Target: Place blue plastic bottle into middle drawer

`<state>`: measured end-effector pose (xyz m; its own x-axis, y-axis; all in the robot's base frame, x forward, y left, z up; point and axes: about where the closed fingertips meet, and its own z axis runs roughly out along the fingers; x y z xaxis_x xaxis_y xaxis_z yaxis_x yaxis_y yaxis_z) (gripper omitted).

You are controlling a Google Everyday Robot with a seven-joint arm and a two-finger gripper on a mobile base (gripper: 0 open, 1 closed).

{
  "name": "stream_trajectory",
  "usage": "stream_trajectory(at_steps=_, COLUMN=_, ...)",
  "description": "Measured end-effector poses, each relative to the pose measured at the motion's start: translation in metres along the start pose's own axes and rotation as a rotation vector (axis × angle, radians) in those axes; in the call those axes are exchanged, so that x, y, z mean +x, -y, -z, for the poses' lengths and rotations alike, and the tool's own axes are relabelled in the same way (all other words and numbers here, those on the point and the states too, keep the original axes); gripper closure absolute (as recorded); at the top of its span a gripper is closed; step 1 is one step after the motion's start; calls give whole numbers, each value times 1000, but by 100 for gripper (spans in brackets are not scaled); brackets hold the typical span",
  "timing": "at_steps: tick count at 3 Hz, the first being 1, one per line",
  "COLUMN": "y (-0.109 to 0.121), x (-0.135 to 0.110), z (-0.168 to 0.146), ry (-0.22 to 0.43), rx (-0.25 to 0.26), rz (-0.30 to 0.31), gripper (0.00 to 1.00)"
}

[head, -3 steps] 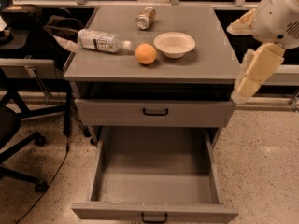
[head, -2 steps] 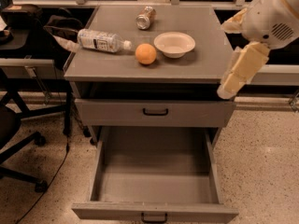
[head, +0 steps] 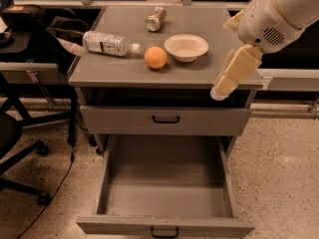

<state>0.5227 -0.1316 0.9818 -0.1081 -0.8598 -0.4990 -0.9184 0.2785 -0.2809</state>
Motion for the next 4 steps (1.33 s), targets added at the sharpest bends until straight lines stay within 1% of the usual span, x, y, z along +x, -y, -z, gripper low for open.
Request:
stream_trajectory(at_steps=1, y=-3, x=3, z=-5, ry=41, rx=20, rz=-24, gripper=0)
stream_trajectory(at_steps=2, y=8, x=-2, z=-24, ry=140, rx=42, rz=-55, gripper=0)
stream_trajectory(at_steps=3, y=47, x=-21, z=-51, ry=251, rx=69, rz=-77, gripper=0)
stream_trajectory(at_steps=4, y=90, x=-51, z=-66, ry=302, rx=91, rz=-60, gripper=0)
